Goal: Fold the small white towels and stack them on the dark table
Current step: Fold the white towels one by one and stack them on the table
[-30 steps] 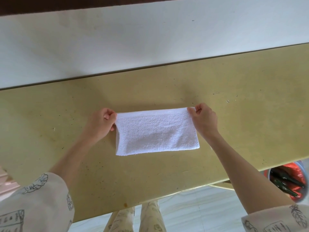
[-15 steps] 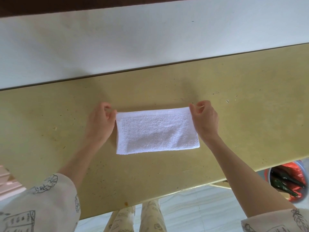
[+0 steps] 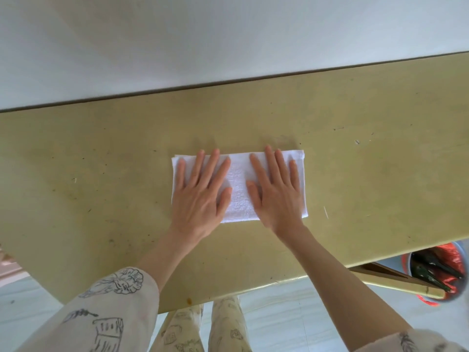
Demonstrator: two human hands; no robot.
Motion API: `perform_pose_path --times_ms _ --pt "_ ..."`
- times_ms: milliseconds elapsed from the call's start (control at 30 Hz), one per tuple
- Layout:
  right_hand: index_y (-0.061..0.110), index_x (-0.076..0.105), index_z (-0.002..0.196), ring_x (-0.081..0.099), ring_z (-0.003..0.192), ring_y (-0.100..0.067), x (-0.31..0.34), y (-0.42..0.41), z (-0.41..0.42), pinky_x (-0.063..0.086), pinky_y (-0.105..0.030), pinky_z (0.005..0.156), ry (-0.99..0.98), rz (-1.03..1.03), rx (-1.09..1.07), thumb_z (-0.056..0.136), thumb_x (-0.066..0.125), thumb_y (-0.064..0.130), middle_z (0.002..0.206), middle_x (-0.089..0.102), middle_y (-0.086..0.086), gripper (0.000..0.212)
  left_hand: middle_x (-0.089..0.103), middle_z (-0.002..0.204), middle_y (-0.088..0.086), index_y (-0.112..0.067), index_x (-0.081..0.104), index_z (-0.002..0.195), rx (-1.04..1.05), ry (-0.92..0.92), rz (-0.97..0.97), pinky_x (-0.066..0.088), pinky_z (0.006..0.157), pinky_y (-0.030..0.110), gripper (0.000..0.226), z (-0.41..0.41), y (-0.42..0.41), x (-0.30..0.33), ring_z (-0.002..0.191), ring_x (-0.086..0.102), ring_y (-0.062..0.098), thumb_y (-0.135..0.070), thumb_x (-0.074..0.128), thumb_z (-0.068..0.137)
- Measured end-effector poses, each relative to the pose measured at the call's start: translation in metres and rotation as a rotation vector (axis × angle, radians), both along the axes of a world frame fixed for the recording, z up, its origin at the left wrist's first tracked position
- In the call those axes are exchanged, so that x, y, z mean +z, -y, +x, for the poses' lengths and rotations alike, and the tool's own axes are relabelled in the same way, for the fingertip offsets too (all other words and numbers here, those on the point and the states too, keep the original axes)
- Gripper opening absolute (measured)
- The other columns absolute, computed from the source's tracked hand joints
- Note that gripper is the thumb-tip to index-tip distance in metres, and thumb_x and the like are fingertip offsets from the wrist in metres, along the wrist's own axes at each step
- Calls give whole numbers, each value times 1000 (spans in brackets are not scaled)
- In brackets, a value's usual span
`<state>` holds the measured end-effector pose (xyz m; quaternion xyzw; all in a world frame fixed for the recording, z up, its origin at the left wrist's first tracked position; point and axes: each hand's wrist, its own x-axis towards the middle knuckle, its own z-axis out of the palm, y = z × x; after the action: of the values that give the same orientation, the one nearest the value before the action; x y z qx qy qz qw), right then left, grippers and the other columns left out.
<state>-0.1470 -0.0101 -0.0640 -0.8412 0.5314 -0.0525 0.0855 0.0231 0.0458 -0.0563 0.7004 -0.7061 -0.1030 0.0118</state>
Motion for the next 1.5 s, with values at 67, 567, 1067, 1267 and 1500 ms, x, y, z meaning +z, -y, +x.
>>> perform_pose_path --times_ms 67,567,1067,1267,1500 --pt "23 31 144 23 141 -27 2 2 -8 11 -43 115 -58 21 1 95 30 44 152 28 -12 54 26 153 2 -21 29 145 -34 11 -15 17 114 50 55 8 -1 -2 142 23 25 -46 25 96" --pt "25 16 147 15 143 -27 4 3 -9 5 -45 114 -162 71 -8 95 17 52 155 19 -10 59 48 139 7 -9 45 133 205 -289 -112 18 112 36 50 90 9 12 139 26 19 -37 25 96" --pt "24 19 147 18 143 -27 4 3 -9 6 -46 114 -146 59 -7 95 19 51 155 21 -12 59 65 79 0 -11 66 79 118 -363 -164 32 79 24 7 86 38 22 84 45 16 -11 63 85" --pt "23 23 146 20 143 -29 3 3 -9 8 -47 114 -142 47 6 95 22 50 154 23 -13 58 61 84 4 -11 69 90 154 -319 -75 38 82 32 10 83 41 26 89 48 25 -13 59 89" --pt "19 32 143 20 142 -29 19 -15 26 7 -52 114 29 -3 52 98 23 37 153 25 -13 50 54 125 11 -10 53 122 172 -123 -202 40 94 45 41 22 10 31 113 51 32 5 52 83"
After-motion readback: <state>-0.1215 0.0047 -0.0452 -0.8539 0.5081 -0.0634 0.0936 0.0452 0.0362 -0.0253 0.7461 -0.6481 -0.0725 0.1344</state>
